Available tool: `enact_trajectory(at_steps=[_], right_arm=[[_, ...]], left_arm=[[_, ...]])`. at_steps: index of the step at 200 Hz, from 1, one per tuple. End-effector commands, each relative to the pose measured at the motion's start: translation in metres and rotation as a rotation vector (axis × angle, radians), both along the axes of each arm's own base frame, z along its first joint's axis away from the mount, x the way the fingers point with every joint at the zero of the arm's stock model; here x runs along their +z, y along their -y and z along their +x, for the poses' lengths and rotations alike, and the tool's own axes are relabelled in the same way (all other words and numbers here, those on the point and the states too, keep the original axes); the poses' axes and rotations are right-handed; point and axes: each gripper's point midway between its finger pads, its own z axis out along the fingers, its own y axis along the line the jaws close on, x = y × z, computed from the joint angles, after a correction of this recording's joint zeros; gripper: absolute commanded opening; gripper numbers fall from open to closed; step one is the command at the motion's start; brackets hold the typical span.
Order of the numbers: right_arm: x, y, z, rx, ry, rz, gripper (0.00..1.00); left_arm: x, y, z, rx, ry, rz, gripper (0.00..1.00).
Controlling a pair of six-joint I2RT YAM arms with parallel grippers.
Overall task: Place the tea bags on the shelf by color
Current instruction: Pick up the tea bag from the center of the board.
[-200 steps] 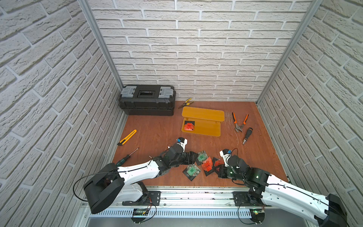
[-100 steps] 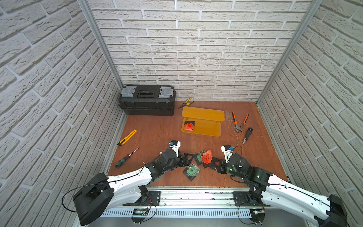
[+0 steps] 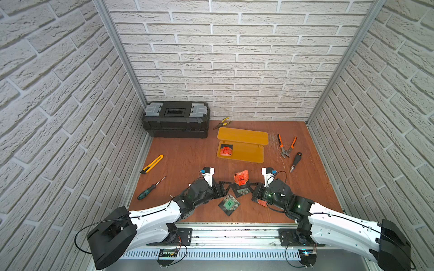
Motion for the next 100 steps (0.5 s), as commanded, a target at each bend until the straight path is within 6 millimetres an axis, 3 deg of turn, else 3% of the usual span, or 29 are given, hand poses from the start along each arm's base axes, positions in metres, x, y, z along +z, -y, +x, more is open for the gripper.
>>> enact_trajectory(at_steps=[1,100], right_arm=[[0.034,-0.008,0.015,-0.051,0.051,0.122,0.02],[0.039,-0.018,0.024,-0.08,0.025,0.176,0.02]], left_arm=[[0.024,0.008,0.01,0.015,0.047,-0.073,0.78],[0.039,0.029,0.017,-0.012,0.045,-0.138,0.61]])
